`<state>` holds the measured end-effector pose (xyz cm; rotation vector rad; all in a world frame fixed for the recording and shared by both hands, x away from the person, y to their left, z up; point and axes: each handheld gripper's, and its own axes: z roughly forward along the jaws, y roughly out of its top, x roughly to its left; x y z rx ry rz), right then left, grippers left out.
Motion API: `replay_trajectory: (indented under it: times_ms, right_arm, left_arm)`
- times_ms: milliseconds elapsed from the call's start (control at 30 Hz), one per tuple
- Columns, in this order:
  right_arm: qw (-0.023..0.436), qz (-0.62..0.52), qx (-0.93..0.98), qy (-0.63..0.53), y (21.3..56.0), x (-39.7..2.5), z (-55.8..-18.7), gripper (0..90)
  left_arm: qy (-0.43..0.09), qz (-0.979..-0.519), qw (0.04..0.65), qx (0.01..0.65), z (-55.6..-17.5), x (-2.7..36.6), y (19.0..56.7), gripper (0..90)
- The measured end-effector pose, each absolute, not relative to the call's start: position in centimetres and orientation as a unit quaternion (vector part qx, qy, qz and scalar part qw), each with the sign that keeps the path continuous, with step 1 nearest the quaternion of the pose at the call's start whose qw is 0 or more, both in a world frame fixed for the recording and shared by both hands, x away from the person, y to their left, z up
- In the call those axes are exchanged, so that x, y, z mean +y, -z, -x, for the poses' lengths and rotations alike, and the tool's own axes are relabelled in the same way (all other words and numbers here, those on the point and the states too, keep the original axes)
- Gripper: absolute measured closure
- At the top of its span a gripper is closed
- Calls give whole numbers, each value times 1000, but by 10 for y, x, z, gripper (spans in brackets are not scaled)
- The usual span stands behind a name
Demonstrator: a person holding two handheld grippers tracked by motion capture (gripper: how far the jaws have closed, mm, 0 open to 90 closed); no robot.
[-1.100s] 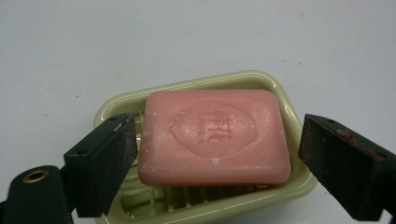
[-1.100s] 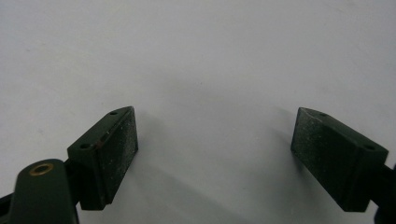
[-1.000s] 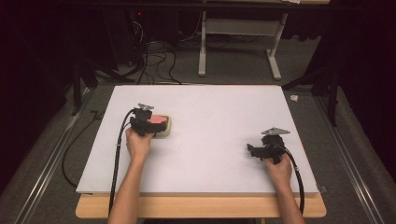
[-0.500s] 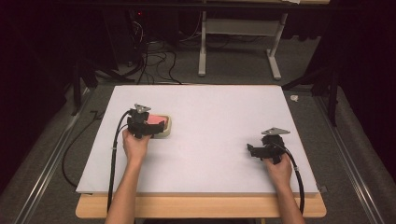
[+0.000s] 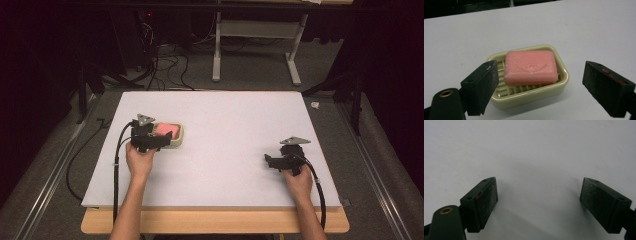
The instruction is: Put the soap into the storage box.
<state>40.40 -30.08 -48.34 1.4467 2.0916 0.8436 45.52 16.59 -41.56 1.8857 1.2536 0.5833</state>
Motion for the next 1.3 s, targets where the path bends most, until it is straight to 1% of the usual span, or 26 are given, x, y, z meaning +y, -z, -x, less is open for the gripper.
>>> replay_trajectory:
  times_ms: [533, 867, 1300]
  right_arm:
    - [229, -526, 759, -306, 483, -301, -404, 152]
    - [228, -527, 759, -306, 483, -301, -404, 152]
    - [228, -527, 759, -306, 483, -301, -404, 152]
  left_arm:
    - [-224, -741, 415, 478, -434, 166, 407, 143]
    - [-232, -744, 413, 471, -422, 167, 405, 144]
    - [-227, -745, 419, 467, -410, 168, 407, 144]
